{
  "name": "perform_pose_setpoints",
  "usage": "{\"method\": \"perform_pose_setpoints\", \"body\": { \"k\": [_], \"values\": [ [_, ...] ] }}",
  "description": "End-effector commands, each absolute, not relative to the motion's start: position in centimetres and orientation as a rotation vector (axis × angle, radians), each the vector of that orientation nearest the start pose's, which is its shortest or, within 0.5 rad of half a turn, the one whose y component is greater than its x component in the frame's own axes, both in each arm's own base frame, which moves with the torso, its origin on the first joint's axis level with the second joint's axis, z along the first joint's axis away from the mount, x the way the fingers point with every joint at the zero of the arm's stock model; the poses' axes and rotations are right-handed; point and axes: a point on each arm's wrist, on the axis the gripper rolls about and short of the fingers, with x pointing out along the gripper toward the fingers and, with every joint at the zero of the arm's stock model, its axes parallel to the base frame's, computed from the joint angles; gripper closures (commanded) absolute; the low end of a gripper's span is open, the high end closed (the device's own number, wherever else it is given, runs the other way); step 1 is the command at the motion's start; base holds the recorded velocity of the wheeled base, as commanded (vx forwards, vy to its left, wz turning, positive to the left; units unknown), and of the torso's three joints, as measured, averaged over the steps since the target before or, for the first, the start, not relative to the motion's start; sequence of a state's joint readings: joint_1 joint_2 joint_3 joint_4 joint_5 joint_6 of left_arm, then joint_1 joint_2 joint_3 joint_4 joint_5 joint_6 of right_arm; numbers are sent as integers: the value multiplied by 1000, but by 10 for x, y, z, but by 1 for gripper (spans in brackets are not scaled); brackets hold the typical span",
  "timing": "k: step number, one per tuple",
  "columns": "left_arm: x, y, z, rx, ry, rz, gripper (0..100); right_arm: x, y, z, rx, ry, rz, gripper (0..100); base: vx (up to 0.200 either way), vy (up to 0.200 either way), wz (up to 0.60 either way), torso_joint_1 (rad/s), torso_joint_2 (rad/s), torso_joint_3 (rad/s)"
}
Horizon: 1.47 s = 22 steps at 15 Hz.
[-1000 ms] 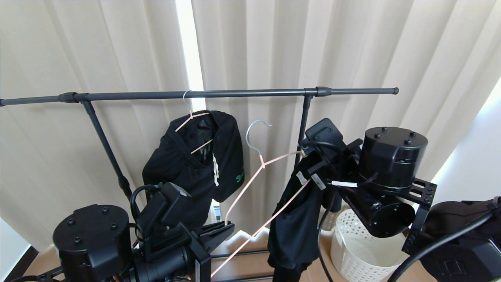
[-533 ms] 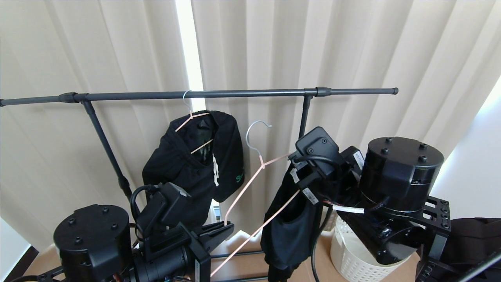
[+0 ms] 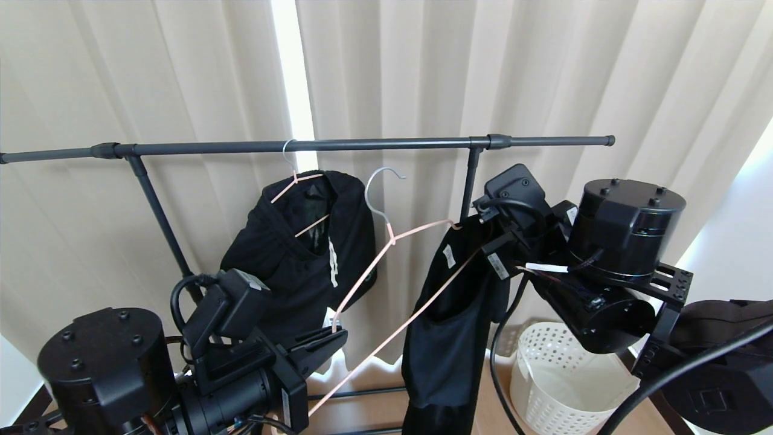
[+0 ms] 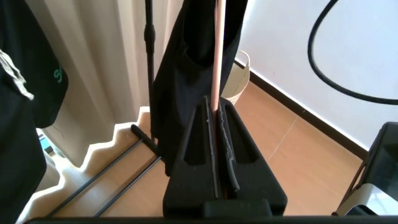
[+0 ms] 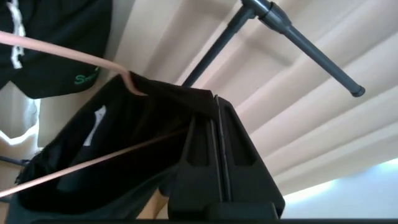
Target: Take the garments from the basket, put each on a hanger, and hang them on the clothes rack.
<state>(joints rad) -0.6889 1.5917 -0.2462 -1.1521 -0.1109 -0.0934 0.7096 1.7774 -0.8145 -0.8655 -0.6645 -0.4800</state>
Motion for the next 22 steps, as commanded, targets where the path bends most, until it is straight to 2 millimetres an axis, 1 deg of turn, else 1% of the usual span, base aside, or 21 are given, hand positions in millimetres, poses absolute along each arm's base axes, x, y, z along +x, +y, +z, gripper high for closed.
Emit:
{"method": "perform_pose_setpoints", "body": {
  "k": [1,3,4,6,8,11,15,19,22],
  "values": [
    [165,-139,132,-41,204,-790,100,261,202,173,-556,87,61,100,0,0,0,0,0,0],
    [164,-139,131,-39,213,-806,100,263,208,167,-543,97,70,100,0,0,0,0,0,0],
    [164,-139,131,-39,213,-806,100,259,214,167,-536,90,87,100,0,0,0,0,0,0],
    [165,-140,129,-39,219,-806,100,245,230,169,-517,55,146,100,0,0,0,0,0,0],
    [165,-143,124,-31,241,-815,100,239,237,171,-491,37,170,100,0,0,0,0,0,0],
    [165,-146,122,-31,242,-825,100,233,243,173,-457,28,190,100,0,0,0,0,0,0],
    [161,-148,119,-25,256,-839,100,218,256,175,-417,15,248,100,0,0,0,0,0,0],
    [157,-150,118,-23,257,-859,100,220,258,180,-371,6,246,100,0,0,0,0,0,0],
    [157,-150,117,-30,234,-862,100,209,260,183,-355,-6,286,100,0,0,0,0,0,0]
  ]
}}
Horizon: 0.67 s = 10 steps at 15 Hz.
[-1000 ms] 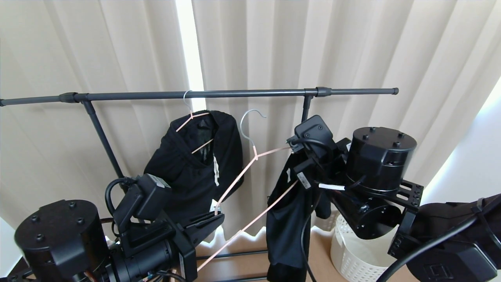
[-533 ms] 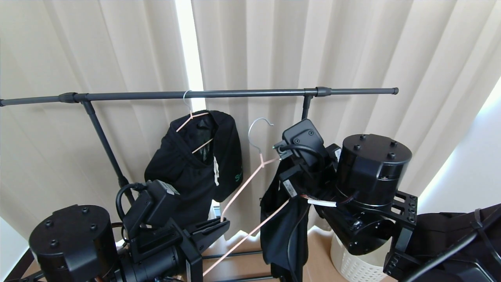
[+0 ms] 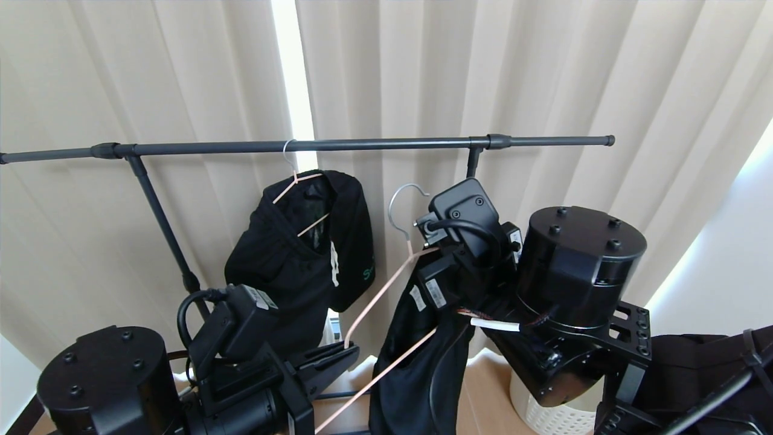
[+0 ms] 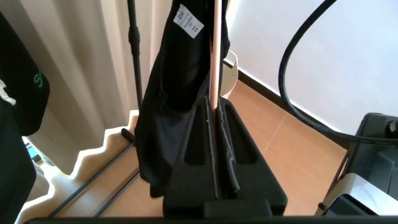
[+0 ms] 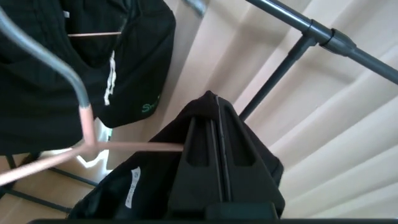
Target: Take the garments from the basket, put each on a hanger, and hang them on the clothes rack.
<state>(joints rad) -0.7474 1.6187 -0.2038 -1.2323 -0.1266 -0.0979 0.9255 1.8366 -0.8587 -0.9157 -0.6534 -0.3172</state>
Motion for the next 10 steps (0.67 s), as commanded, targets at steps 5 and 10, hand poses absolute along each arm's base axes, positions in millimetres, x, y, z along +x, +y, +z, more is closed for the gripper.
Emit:
{"method": "perform_pose_setpoints", "body": {
  "k": [5,10],
  "values": [
    [156,-149,116,-33,220,-864,100,196,256,195,-325,-36,351,100,0,0,0,0,0,0],
    [154,-147,117,-41,194,-867,100,189,248,204,-304,-59,404,100,0,0,0,0,0,0]
  ]
}}
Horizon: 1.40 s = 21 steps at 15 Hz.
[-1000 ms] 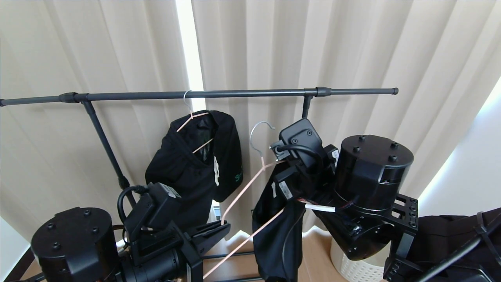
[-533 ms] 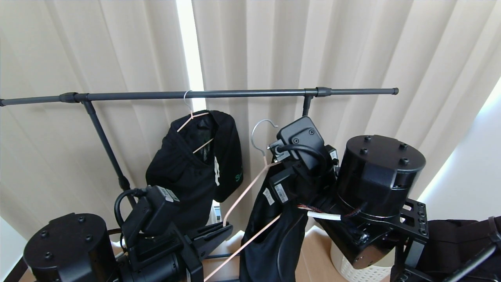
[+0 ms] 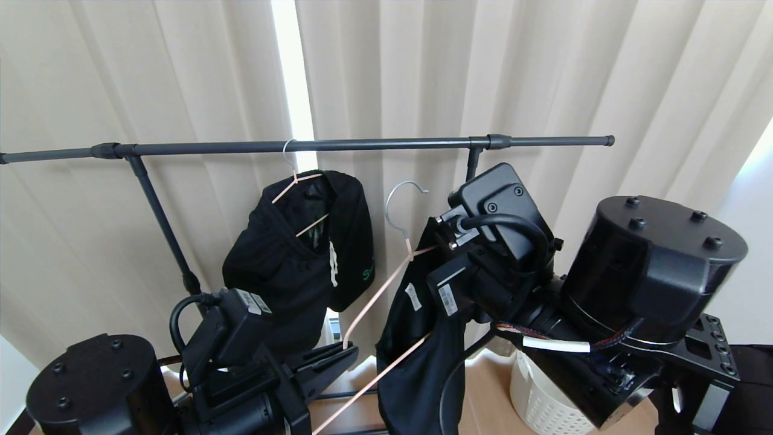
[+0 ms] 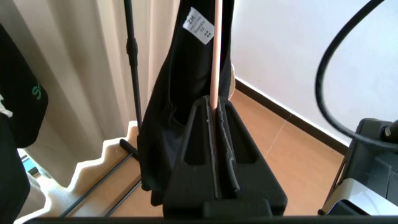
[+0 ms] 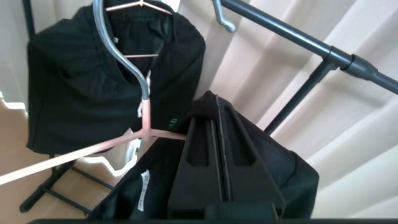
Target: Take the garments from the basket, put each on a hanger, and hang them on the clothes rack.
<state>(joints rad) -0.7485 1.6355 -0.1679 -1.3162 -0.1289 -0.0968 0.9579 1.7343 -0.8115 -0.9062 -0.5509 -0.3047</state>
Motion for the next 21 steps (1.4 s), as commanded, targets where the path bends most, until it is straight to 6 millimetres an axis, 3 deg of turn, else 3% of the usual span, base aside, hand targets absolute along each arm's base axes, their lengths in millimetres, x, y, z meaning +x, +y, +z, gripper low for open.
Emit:
{"method": "perform_pose_setpoints", "body": {
  "k": [1,10,11,21],
  "values": [
    [154,-147,118,-43,190,-868,100,189,248,204,-305,-58,404,100,0,0,0,0,0,0],
    [152,-145,122,-60,129,-875,100,194,244,203,-306,-56,403,100,0,0,0,0,0,0],
    [152,-145,122,-60,129,-875,100,193,244,203,-304,-57,403,0,0,0,0,0,0,0],
    [153,-144,123,-62,122,-869,100,199,238,207,-307,-63,366,0,0,0,0,0,0,0]
  ]
}}
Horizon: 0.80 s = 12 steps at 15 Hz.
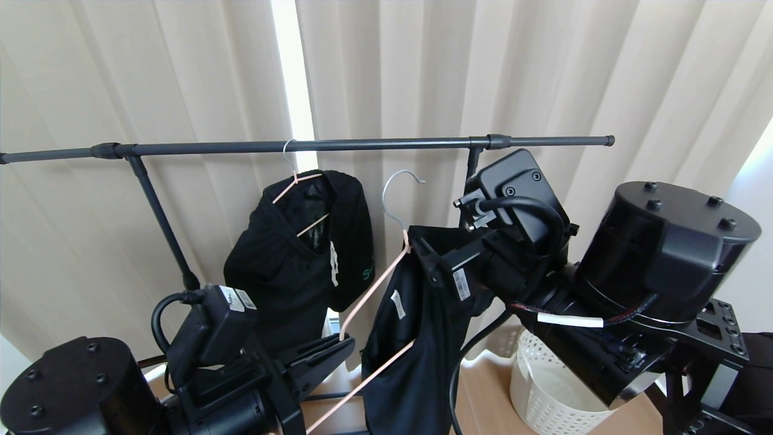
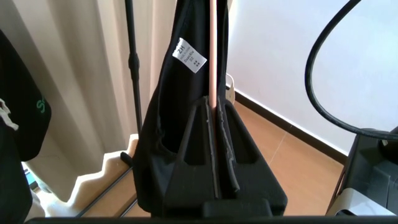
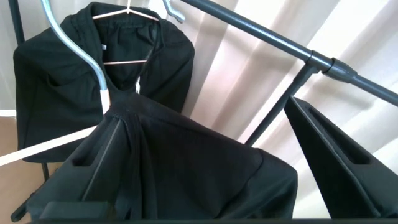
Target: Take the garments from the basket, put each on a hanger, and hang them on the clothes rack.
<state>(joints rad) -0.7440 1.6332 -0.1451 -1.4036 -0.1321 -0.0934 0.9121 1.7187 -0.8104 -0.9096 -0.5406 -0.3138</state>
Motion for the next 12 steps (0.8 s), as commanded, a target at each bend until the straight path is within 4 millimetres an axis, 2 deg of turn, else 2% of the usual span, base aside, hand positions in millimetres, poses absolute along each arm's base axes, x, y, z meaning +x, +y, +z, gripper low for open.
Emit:
{"method": "perform_pose_setpoints", "body": {
  "k": [1,9,12],
  "values": [
    [153,-144,124,-62,121,-868,100,199,237,208,-304,-66,365,0,0,0,0,0,0,0],
    [155,-142,125,-69,102,-854,100,194,231,218,-284,-88,362,0,0,0,0,0,0,0],
    [157,-141,126,-71,94,-846,100,193,231,215,-292,-79,365,0,0,0,0,0,0,0]
  ]
}}
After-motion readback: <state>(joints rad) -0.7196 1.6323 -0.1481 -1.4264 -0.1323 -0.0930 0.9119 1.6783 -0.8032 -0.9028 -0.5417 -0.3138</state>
